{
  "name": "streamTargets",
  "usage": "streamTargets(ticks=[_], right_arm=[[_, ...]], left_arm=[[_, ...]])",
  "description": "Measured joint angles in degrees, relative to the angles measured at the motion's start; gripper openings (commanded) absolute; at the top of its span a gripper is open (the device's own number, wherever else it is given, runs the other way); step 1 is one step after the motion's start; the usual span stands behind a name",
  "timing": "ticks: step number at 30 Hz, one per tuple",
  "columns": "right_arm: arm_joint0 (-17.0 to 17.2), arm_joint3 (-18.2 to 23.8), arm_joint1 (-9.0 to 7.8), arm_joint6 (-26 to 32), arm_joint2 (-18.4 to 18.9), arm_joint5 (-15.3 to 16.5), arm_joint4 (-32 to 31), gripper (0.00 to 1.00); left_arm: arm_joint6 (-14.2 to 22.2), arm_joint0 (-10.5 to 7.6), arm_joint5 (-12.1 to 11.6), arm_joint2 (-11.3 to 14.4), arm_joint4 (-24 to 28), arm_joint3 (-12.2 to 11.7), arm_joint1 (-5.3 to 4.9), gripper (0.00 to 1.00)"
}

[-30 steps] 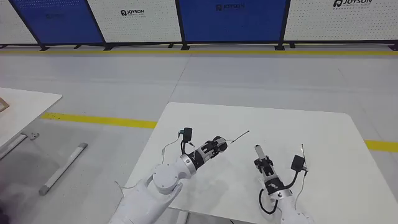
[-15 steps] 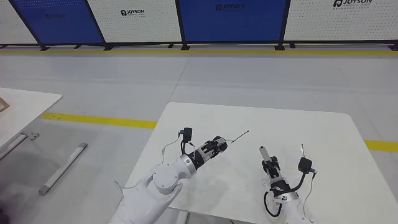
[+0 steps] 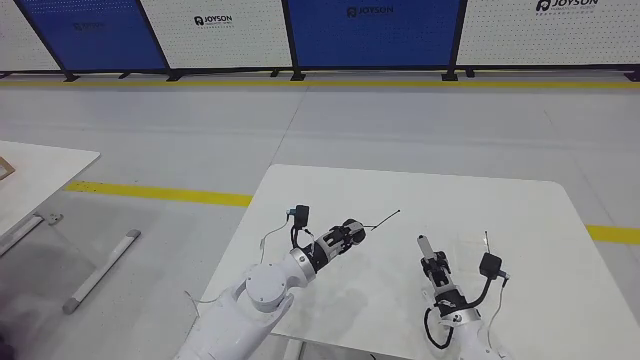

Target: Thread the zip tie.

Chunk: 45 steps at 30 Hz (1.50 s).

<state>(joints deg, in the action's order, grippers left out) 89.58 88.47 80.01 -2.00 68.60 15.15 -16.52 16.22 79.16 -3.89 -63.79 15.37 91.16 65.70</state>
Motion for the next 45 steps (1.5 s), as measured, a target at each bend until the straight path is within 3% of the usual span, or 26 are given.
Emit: streamTargets(ticks=[9, 16, 19, 29, 33, 36, 41, 45], right_arm=[[-0.10, 0.10, -0.13, 1.17, 0.12, -0.44, -0.78, 1.00], [-0.67, 1.92, -0.90, 3.61, 0.04, -2.06, -12.39, 1.00], [-1.75, 1.95, -0.85, 1.70, -0.85, -2.79, -17.12, 1.00], [-1.88, 1.76, -0.89, 1.81, -1.05, -2.82, -18.03, 1.00], [-2.46, 1.40, -1.29, 3.87, -1.29, -3.14, -23.83, 1.00], [-3.34, 1.13, -1.38, 4.62, -1.84, -5.26, -28.09, 1.00], [-6.17, -0.24, -0.71, 3.19, -4.87, -12.09, -33.68, 1.00], [-6.52, -0.57, -0.64, 3.15, -5.21, -12.85, -34.24, 1.00]], left_arm=[[0.00, 0.00, 0.00, 0.00, 0.00, 0.00, 0.00, 0.00], [0.00, 0.00, 0.00, 0.00, 0.00, 0.00, 0.00, 0.00], [0.00, 0.00, 0.00, 0.00, 0.00, 0.00, 0.00, 0.00], [0.00, 0.00, 0.00, 0.00, 0.00, 0.00, 0.00, 0.00], [0.00, 0.00, 0.00, 0.00, 0.00, 0.00, 0.00, 0.00], [0.00, 0.00, 0.00, 0.00, 0.00, 0.00, 0.00, 0.00], [0.00, 0.00, 0.00, 0.00, 0.00, 0.00, 0.00, 0.00], [0.00, 0.00, 0.00, 0.00, 0.00, 0.00, 0.00, 0.00]])
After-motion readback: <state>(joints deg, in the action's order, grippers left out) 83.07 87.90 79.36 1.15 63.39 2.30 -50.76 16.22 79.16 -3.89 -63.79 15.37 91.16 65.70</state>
